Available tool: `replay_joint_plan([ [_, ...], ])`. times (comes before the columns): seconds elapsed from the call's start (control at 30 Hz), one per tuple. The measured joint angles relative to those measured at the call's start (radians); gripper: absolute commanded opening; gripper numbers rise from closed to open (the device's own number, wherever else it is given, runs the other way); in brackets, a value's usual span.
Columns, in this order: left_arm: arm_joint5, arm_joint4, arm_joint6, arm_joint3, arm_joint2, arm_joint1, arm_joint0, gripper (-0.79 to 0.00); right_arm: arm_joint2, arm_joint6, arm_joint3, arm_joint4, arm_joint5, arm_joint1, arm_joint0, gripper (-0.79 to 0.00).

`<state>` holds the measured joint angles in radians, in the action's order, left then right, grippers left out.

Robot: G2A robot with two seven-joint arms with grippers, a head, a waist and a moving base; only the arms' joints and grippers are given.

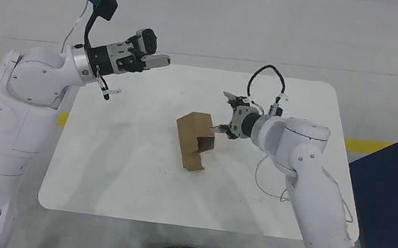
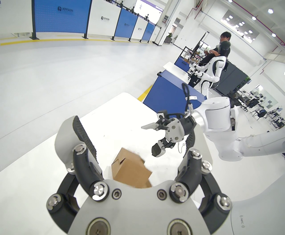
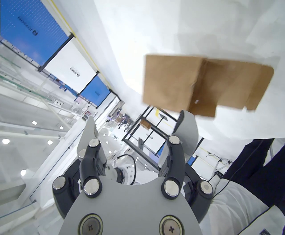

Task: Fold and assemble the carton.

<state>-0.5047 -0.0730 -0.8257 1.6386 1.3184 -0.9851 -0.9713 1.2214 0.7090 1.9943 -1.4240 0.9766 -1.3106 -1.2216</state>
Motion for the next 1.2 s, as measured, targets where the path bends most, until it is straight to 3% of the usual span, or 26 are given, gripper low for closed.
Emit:
replay_joint_plan([
  [0.23, 0.0, 0.0, 0.0, 0.0, 0.0, 0.0, 0.0, 0.0, 0.07, -0.297, -0.031, 0.027, -0.159, 0.012, -0.109, 0.0],
  [0.37, 0.0, 0.0, 0.0, 0.0, 0.0, 0.0, 0.0, 0.0, 0.086, -0.547, -0.137, -0.044, -0.379, 0.004, -0.189, 0.0],
  [0.47, 0.0, 0.0, 0.0, 0.0, 0.0, 0.0, 0.0, 0.0, 0.086, -0.657, -0.169, -0.108, -0.528, -0.003, -0.213, 0.0],
  [0.83, 0.0, 0.0, 0.0, 0.0, 0.0, 0.0, 0.0, 0.0, 0.071, -0.621, -0.152, -0.073, -0.492, 0.002, -0.202, 0.0],
  [0.93, 0.0, 0.0, 0.0, 0.0, 0.0, 0.0, 0.0, 0.0, -0.036, -0.498, -0.052, 0.121, -0.495, 0.019, -0.175, 0.0],
  [1.2, 0.0, 0.0, 0.0, 0.0, 0.0, 0.0, 0.0, 0.0, -0.273, -0.456, -0.113, 1.27, -0.534, 0.051, -0.154, 0.0],
])
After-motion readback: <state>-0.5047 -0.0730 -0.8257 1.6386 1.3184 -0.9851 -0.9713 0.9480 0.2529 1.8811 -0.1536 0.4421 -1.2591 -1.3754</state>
